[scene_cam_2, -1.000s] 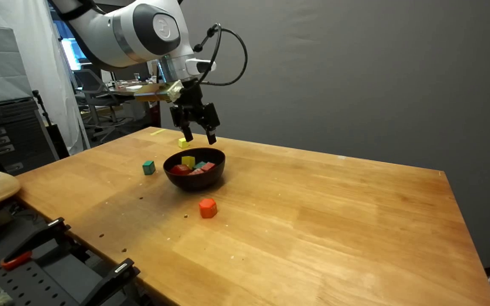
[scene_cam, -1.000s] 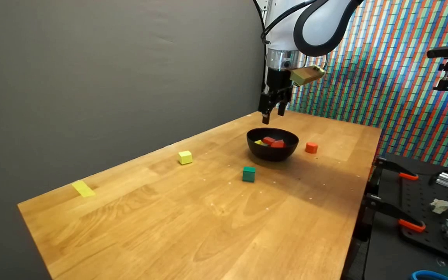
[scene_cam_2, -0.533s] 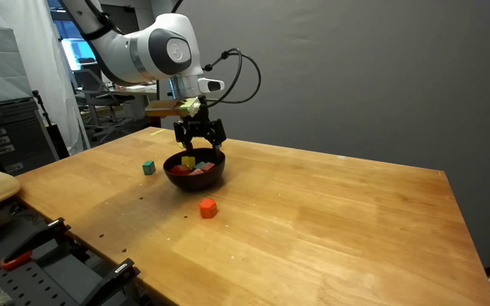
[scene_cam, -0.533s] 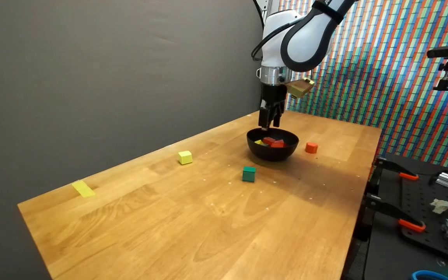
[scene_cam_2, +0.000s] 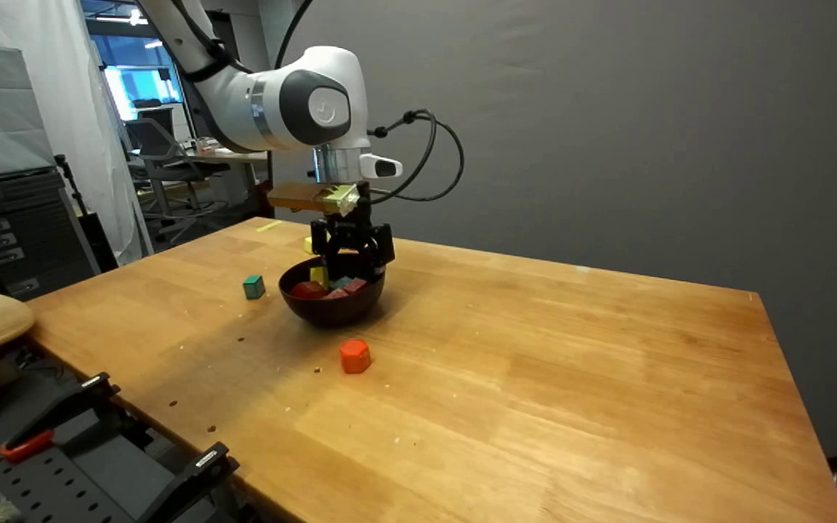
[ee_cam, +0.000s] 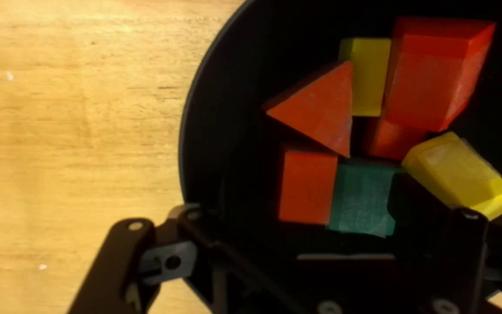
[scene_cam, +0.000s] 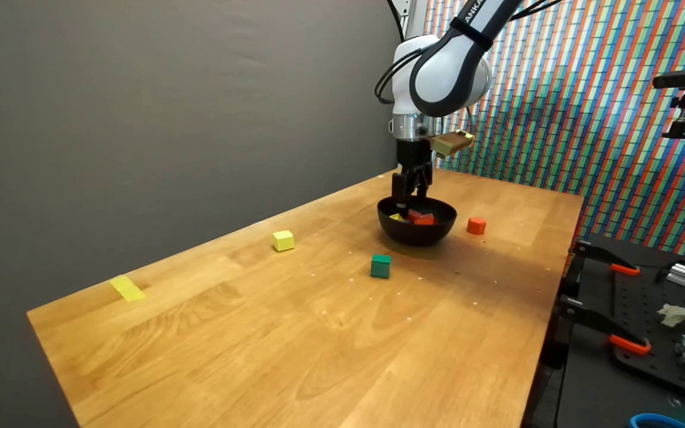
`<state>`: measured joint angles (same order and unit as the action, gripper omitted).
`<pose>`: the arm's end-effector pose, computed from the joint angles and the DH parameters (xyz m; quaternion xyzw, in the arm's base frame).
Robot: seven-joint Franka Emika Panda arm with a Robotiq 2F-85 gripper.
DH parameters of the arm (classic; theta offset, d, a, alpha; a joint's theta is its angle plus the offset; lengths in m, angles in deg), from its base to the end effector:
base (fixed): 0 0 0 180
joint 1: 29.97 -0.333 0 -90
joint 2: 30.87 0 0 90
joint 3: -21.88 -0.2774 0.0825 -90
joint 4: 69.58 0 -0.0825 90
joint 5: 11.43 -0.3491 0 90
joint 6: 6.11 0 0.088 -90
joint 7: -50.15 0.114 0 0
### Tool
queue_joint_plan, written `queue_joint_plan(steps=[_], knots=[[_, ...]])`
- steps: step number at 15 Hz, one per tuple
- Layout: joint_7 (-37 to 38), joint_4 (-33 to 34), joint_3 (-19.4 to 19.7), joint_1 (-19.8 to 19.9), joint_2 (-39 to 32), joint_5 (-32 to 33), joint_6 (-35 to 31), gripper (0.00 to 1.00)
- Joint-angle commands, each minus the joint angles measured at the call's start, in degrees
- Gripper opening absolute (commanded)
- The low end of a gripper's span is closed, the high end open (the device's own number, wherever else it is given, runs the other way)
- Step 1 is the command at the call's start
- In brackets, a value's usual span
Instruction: Remove the blocks from the bowl and put them on the table
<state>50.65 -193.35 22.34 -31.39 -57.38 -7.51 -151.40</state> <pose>0.5200 0.0090 0.1609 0.9983 0.0333 -0.0433 0.0206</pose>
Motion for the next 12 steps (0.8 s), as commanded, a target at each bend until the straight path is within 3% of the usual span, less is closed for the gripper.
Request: queue_joint_plan(steps=[1, 6, 9, 12], knots=[[-2.88, 1.69, -1.66, 2.46, -0.76, -3.78, 2.74, 0.70], [-3.32, 2.28, -2.42, 3.20, -0.92, -6.89, 4.29, 0.28], [-2.58, 3.52, -2.73, 2.48, -1.35, -7.40, 5.38, 0.21], [-0.18, 2.33, -1.76, 0.94, 0.93, -5.61, 4.66, 0.26]])
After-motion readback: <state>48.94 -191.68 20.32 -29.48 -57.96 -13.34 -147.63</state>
